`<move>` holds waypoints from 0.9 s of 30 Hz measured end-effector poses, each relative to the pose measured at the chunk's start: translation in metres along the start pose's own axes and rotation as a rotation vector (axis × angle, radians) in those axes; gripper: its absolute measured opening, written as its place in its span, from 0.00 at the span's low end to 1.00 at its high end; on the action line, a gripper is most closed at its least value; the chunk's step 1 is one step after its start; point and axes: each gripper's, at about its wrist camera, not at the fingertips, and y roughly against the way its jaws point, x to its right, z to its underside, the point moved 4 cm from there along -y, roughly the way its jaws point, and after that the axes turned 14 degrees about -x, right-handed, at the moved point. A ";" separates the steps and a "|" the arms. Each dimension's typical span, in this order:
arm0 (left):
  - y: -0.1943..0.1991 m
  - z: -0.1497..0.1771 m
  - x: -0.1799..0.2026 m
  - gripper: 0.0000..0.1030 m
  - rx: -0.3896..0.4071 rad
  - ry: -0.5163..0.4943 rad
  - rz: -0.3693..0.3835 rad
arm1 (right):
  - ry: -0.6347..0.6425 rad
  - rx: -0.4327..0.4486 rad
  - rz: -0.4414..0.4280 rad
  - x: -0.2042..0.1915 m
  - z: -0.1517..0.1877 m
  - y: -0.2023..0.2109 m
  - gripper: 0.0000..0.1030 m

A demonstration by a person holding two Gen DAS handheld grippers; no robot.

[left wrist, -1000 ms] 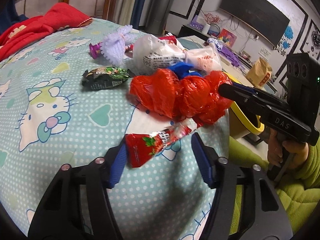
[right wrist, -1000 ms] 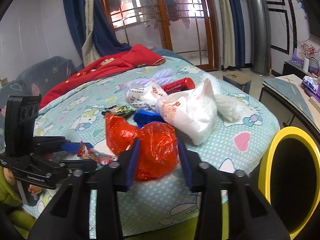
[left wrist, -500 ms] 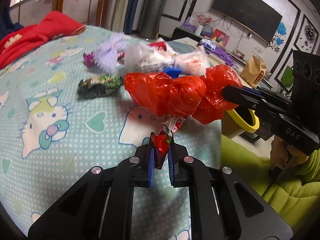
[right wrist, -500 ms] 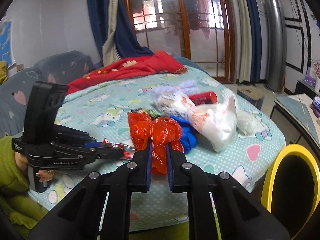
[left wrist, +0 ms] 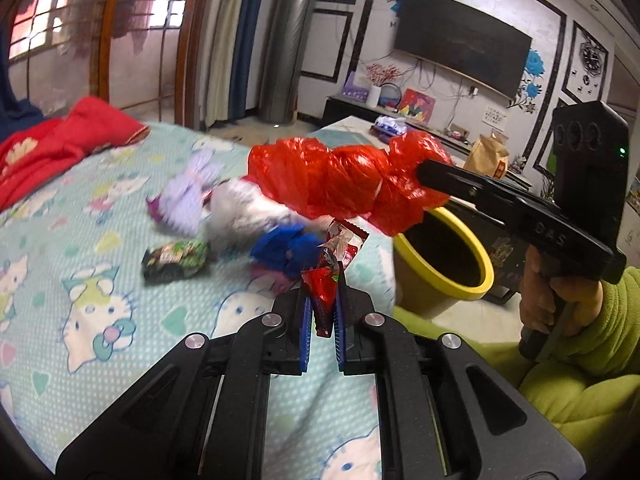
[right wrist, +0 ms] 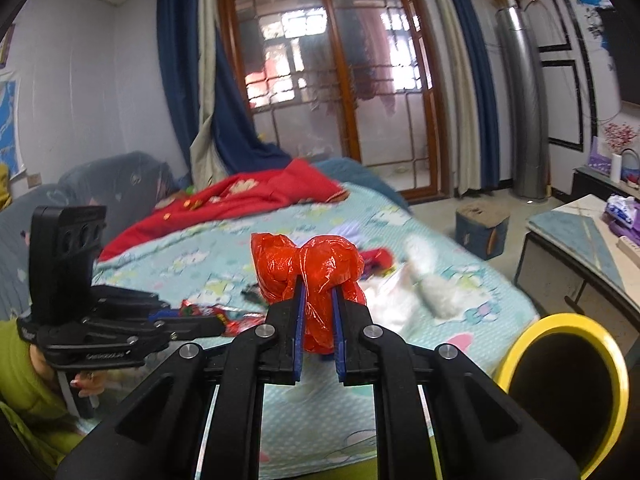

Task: Collect trash
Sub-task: 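Lift the red bag with the right tool while the left tool grasps the red candy wrapper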

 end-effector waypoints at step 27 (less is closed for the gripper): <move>-0.055 -0.042 0.093 0.05 -0.021 -0.176 0.104 | -0.226 0.078 0.290 0.116 0.023 0.070 0.11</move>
